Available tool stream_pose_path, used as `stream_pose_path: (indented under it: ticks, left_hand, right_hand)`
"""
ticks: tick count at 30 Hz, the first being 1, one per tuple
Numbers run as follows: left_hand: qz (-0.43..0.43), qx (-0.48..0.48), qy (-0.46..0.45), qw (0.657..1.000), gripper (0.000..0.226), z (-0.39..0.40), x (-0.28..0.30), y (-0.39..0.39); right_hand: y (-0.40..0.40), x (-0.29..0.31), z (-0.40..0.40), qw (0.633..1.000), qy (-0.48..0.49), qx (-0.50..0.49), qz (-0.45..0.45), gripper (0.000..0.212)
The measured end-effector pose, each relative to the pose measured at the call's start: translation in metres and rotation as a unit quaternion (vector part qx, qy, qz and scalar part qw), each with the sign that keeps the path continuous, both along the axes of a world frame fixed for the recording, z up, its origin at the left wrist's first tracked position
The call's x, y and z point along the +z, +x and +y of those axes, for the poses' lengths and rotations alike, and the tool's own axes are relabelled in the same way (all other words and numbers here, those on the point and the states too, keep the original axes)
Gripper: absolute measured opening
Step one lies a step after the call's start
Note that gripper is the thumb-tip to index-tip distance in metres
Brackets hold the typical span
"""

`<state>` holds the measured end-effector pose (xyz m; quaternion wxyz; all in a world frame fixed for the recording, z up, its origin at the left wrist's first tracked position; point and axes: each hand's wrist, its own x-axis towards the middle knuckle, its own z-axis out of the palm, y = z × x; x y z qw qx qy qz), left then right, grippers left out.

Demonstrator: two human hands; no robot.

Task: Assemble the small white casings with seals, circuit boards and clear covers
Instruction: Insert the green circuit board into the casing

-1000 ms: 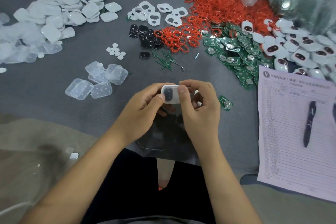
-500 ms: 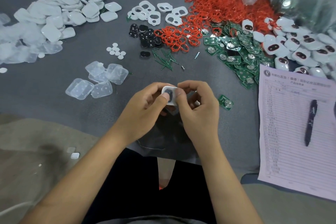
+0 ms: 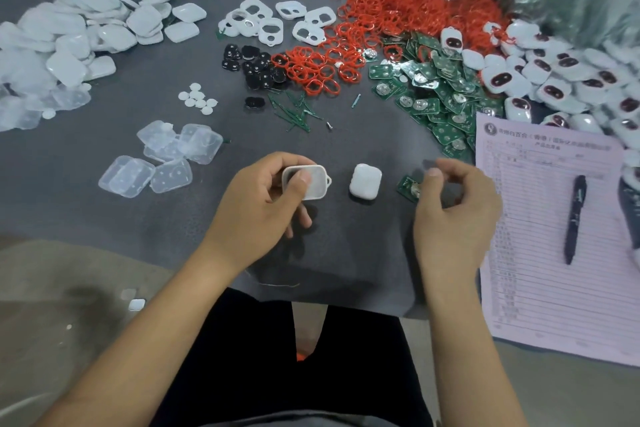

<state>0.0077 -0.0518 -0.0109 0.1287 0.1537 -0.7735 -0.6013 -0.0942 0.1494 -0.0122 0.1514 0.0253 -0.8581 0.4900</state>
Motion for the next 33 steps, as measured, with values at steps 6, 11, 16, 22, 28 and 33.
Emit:
stream_pose_path:
  ticks: [6,11,16,22,28,33]
  left_hand:
    - [0.005,-0.034,0.087,0.996,0.018,0.018,0.001,-0.011]
    - [-0.012,-0.075,0.248,0.966,0.031,0.032,0.002,-0.024]
    - [-0.019,-0.109,0.292,0.950,0.033,0.027,0.000,-0.029]
    - [-0.025,-0.142,0.300,0.943,0.038,0.025,-0.002,-0.029]
    - [-0.027,-0.140,0.325,0.935,0.039,0.026,-0.001,-0.029]
    - [-0.026,-0.144,0.323,0.935,0.040,0.026,0.000,-0.029]
  right_hand:
    - [-0.005,-0.003,0.018,0.985,0.143,0.088,-0.027,0.023]
    - [-0.002,-0.004,0.020,0.984,0.119,0.132,-0.023,0.016]
    - [0.007,0.001,0.014,0.985,-0.049,0.168,-0.009,0.022]
    - [0.009,-0.001,-0.005,0.961,-0.185,0.201,-0.036,0.022]
    - [0.012,0.000,-0.014,0.956,-0.208,0.200,-0.047,0.016]
    - [0.012,-0.001,-0.015,0.967,-0.159,0.196,-0.036,0.018]
